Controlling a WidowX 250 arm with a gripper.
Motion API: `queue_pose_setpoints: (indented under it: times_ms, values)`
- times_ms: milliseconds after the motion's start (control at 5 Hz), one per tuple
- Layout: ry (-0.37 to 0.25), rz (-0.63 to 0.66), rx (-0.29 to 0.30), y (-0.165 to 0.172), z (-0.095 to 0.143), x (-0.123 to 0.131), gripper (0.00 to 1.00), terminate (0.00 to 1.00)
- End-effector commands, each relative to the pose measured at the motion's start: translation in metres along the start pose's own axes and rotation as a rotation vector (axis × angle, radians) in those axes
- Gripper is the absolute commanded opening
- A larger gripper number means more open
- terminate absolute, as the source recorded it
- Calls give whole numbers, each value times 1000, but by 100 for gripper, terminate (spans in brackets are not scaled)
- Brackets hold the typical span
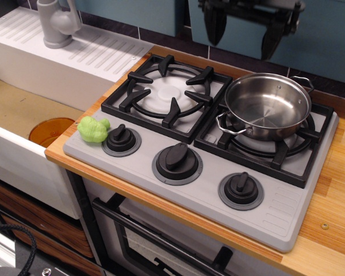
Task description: Put pot or pan on stove and put cauliflower in pot or pan
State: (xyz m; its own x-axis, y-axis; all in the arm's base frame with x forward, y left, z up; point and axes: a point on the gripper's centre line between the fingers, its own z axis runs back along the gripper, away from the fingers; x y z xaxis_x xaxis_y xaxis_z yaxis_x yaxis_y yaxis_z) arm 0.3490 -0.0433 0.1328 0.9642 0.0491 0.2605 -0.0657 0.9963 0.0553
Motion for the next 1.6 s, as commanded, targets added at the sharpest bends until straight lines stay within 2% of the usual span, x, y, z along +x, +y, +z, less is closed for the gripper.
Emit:
queue_pose_setpoints:
  times_ms: [0,200,400,1000,1400]
  values:
    - [-96,12,-79,-6,-14,9,100,0]
    - [-112,17,-117,-10,-22,6,100,0]
    - [-133,26,-126,-12,-28,2,100,0]
    - [-215,8,-57,3,-36,-1,100,0]
    - [-251,12,-50,1,-51,-5,100,0]
